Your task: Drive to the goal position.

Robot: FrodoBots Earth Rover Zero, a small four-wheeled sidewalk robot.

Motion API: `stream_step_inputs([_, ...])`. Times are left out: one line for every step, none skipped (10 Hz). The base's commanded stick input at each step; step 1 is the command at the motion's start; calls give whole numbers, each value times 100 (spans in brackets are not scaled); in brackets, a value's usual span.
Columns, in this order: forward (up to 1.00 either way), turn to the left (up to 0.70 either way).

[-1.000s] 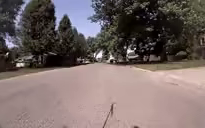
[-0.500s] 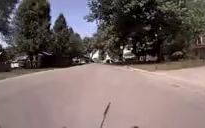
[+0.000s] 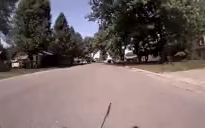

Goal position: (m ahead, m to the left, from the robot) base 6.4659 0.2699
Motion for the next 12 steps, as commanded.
stream_step_inputs([69,3])
stream_step_inputs([69,3])
stream_step_inputs([69,3])
stream_step_inputs([69,3])
stream_step_inputs([69,3])
stream_step_inputs([69,3])
stream_step_inputs([69,3])
stream_step_inputs([69,3])
stream_step_inputs([69,3])
stream_step_inputs([69,3])
stream_step_inputs([69,3])
stream_step_inputs([69,3])
